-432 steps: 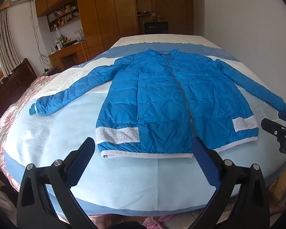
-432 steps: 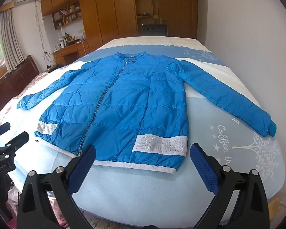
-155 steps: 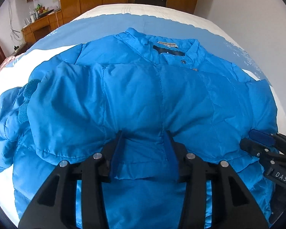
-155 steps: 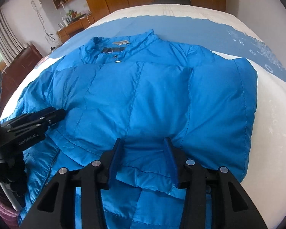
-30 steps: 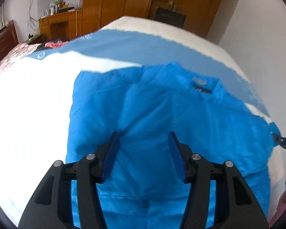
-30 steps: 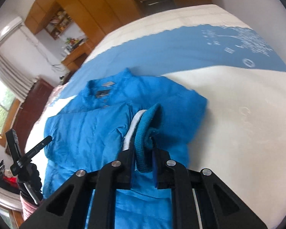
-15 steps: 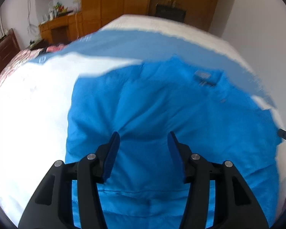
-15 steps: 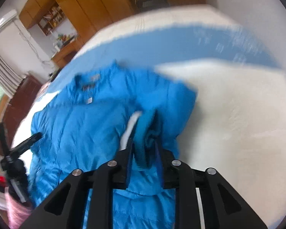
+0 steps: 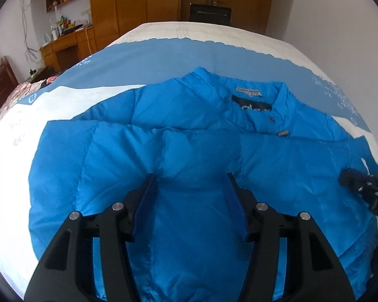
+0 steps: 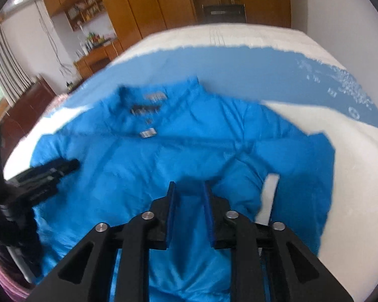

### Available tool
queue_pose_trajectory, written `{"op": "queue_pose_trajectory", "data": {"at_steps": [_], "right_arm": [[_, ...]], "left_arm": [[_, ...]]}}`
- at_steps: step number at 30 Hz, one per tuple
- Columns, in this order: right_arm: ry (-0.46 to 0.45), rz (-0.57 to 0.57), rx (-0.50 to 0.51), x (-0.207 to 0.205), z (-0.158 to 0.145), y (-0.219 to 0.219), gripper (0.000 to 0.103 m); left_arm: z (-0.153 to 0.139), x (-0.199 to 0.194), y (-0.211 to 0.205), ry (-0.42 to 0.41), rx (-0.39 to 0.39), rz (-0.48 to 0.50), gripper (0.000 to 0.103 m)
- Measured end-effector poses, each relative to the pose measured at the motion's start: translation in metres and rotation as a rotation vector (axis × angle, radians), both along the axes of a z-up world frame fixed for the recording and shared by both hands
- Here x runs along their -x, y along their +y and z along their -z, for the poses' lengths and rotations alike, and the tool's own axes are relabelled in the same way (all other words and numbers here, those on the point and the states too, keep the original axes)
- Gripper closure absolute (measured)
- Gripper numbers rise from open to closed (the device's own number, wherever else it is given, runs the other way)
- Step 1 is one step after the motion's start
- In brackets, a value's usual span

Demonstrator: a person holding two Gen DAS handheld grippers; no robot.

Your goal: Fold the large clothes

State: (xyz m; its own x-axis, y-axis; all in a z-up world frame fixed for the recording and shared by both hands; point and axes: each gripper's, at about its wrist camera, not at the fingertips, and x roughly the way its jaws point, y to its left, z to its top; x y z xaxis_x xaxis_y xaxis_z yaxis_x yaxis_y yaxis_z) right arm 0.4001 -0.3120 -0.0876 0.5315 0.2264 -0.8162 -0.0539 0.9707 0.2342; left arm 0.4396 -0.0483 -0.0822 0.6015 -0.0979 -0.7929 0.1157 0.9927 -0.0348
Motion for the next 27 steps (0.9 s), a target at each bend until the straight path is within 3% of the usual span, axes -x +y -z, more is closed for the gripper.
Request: {"op": "queue_pose_trajectory", "data": {"at_steps": [3,7,9,12,17,20,24,27], "right_arm": [[-0.005,-0.006,0.044,0.003,0.005,0.006,0.085],[-0.01,0.005,-0.007,0.01,-0.004,-0.003,0.084],[-0.059,-0.004,-0.029,0.024,-0.019,-0.005,0.083],[-0.106,-0.042,0.016,0.046,-0.035,0.002,0.081],[-0.039,-0.065,0.052,0.052,-0.011,0.012,0.083],[-0.023,-0.071,0.06,0.047,0.002,0.013,0.084],[-0.013,-0.063,0.076,0.046,0.003,0.016,0.085],[-0.014,-0.047,-0.01,0.056,-0.01,0.002,0.084]], "left_arm": [[0.005,-0.002,0.0,0.011,-0.001,0.001,0.048],[-0.004,0.003,-0.002,0.017,-0.022,-0.012,0.048],[-0.018,0.017,-0.002,-0.02,-0.014,-0.005,0.048],[-0.035,0.047,-0.005,-0.06,-0.006,0.062,0.048],[-0.006,0.055,-0.015,0.007,-0.069,0.1,0.046],[0.011,0.051,-0.013,0.018,-0.06,0.095,0.045],[0.012,0.048,-0.012,0.031,-0.06,0.084,0.045],[0.001,0.053,-0.006,0.054,-0.037,0.061,0.047]]}}
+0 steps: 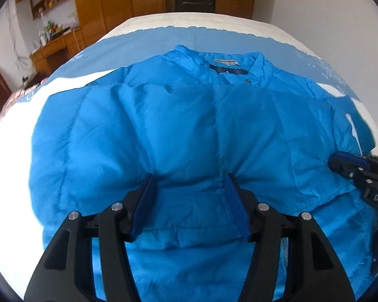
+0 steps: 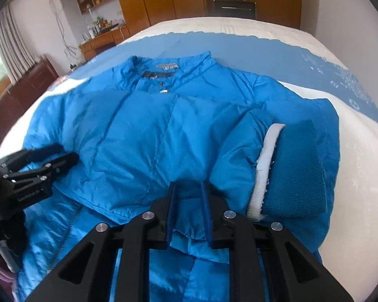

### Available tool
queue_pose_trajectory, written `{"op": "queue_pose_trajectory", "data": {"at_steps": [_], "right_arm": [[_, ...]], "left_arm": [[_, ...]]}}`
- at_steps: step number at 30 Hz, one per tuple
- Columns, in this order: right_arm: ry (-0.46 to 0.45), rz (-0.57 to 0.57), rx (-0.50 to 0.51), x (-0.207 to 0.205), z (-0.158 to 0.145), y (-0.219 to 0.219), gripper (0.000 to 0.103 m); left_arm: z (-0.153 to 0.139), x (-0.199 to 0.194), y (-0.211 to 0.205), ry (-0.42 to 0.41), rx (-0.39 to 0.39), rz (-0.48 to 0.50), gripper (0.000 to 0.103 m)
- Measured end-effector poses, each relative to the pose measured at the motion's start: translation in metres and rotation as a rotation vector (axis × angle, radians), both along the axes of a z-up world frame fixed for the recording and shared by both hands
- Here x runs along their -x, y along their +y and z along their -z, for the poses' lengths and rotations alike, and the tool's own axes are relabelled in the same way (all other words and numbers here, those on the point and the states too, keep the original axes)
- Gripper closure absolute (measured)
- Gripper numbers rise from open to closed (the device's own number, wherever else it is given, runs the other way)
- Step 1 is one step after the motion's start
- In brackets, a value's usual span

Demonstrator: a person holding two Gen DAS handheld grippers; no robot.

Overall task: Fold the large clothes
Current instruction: 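Grasp the white-banded hem with the left tool while the right tool grasps it too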

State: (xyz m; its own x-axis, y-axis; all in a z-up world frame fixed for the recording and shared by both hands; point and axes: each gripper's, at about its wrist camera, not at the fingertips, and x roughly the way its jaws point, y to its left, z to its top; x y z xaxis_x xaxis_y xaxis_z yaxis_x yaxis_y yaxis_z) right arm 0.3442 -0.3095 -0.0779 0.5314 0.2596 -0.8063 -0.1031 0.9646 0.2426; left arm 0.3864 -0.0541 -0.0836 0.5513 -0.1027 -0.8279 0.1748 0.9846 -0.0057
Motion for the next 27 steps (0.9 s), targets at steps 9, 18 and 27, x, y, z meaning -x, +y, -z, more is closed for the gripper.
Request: {"op": "queue_pose_trajectory", "data": {"at_steps": [9,18,27], "right_arm": [[-0.101,-0.049,-0.058,0.117,-0.051,-0.043,0.078],[-0.097,0.002,-0.127,0.231,-0.038,-0.075,0.062],[-0.035,0.041,-0.246,0.293,-0.014,-0.085,0.053]], "left_arm": [[-0.067,0.118,0.079,-0.146,0.057,-0.047,0.03],[-0.037,0.237,0.147,-0.066,0.0,-0.182,0.021],[-0.008,0.288,0.184,0.013,0.177,-0.243,0.021]]}}
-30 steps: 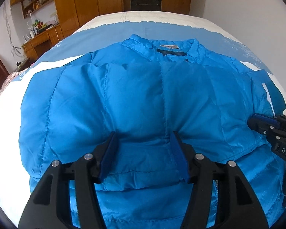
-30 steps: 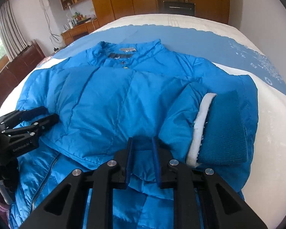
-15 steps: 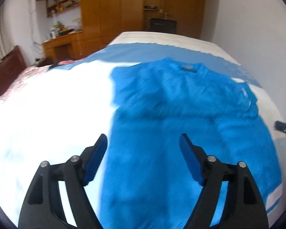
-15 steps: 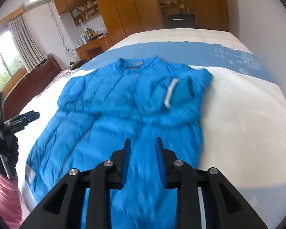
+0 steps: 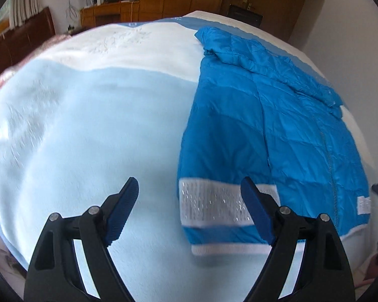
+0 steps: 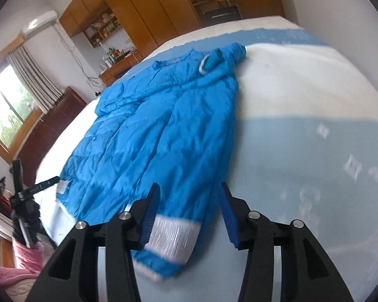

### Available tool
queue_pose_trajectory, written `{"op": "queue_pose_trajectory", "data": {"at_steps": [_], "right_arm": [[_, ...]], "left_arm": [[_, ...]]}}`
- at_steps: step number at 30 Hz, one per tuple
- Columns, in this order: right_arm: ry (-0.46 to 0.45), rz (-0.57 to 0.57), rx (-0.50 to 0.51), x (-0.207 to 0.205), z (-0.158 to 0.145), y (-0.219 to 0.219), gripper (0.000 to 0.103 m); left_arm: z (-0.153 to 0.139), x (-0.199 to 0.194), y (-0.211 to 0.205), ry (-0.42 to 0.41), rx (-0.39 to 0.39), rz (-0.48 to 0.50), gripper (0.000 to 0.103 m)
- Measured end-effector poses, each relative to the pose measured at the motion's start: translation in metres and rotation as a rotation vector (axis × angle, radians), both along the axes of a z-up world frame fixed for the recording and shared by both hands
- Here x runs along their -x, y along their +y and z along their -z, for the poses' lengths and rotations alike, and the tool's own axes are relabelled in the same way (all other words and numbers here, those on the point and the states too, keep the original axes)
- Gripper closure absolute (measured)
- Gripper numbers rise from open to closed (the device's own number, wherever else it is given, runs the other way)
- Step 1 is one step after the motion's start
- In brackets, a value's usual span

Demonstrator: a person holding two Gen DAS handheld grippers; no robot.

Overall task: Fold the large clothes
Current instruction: 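Grasp the white-banded hem with the left tool while the right tool grasps it too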

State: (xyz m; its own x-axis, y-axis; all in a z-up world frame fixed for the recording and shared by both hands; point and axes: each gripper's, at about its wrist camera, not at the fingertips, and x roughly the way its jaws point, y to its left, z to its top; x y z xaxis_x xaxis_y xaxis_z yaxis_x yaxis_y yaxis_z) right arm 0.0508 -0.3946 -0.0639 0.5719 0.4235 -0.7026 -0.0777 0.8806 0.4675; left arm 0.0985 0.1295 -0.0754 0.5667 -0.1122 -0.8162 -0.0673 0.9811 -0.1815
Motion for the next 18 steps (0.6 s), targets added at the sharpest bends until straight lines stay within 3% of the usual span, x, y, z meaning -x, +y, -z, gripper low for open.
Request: {"op": "queue_pose_trajectory", "data": {"at_steps": [5,11,14,18], "right_arm": [[0.049,0.024,-0.06,0.018,0.015,-0.004,0.05],[0.081,0.005,-0.114,0.028,0.033,0.003,0.048],[0.066,-0.011,-0.118,0.028,0.035,0.011,0.05],[0.064,-0.043,-0.142,0.023,0.04,0.022,0.061]], "left_arm": [[0.016,-0.002,0.001,0.039,0.131,-0.003,0.021],[0.02,0.001,-0.009,0.037,0.192,0.024,0.022],[0.023,0.0,-0.016,0.043,0.23,0.046,0.031],[0.024,0.0,-0.015,0.038,0.223,0.008,0.055]]}}
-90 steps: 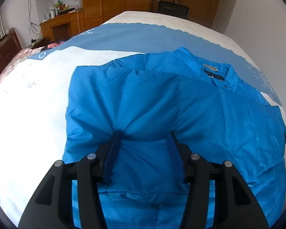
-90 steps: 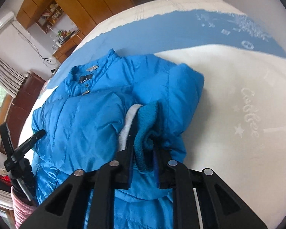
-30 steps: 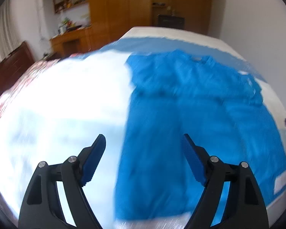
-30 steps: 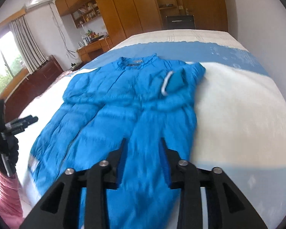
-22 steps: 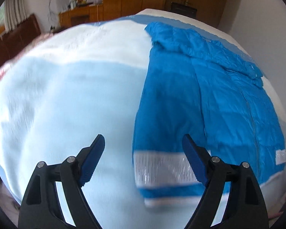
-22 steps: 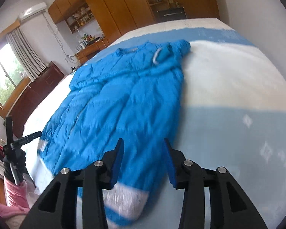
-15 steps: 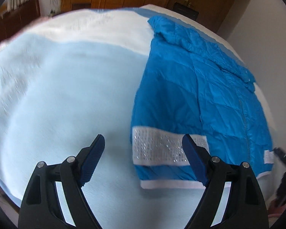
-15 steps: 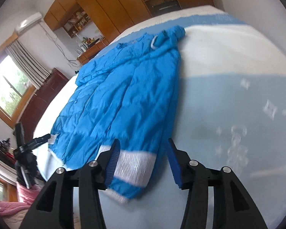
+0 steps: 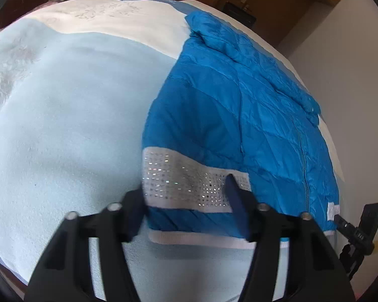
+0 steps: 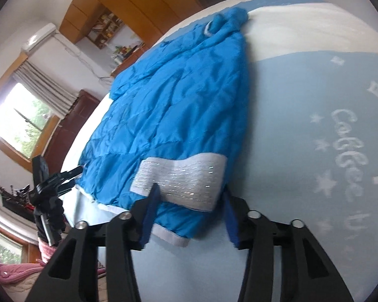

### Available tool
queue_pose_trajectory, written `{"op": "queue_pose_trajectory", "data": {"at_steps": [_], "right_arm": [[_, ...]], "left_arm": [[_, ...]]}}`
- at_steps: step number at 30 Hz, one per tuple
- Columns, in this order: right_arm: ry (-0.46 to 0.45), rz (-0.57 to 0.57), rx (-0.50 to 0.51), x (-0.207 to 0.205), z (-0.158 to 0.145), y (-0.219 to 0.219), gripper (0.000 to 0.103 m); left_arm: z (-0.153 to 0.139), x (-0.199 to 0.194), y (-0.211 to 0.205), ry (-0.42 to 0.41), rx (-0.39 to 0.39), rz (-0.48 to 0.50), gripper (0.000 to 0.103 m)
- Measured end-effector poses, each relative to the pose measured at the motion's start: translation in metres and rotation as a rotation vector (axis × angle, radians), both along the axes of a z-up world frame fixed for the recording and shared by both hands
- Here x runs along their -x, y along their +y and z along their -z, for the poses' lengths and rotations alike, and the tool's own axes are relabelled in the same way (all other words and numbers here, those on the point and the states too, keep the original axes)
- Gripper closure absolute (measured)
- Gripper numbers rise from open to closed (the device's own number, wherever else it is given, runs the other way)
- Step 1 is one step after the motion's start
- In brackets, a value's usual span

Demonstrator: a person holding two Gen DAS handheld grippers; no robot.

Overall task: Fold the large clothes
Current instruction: 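Grasp the white-banded hem with the left tool while the right tool grasps it too, then lift the hem with both tools and fold it toward the collar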

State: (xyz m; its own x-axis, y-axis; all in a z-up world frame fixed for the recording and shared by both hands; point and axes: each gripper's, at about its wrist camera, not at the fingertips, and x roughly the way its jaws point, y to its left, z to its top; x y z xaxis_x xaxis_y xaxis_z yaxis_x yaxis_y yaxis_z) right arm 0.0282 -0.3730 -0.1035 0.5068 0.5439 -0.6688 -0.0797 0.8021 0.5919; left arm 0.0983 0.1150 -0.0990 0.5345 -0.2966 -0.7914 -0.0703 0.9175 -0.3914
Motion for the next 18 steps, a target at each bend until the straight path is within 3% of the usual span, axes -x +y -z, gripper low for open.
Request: {"op": "queue_pose_trajectory", "data": {"at_steps": [1,4,6,11,18], "right_arm": [[0.003,0.003,-0.006,-0.002,0.001,0.001,0.067],[0.024,-0.001,-0.072,-0.005,0.007,-0.002,0.084],[0.015,-0.011,-0.071,-0.003,0.004,-0.002,0.088],[-0.044,-0.049,-0.035,0.011,-0.013,0.0,0.091],[-0.055,-0.12,-0.003,0.036,-0.018,0.004,0.091]], "left_arm": [[0.001,0.0,0.002,0.003,0.004,-0.015,0.065],[0.002,0.0,0.008,0.005,0.043,-0.04,0.083],[0.001,0.002,0.01,-0.004,0.061,-0.05,0.088],[-0.01,0.015,0.012,-0.048,0.064,-0.044,0.092],[-0.017,0.038,0.02,-0.042,0.07,-0.021,0.092]]}}
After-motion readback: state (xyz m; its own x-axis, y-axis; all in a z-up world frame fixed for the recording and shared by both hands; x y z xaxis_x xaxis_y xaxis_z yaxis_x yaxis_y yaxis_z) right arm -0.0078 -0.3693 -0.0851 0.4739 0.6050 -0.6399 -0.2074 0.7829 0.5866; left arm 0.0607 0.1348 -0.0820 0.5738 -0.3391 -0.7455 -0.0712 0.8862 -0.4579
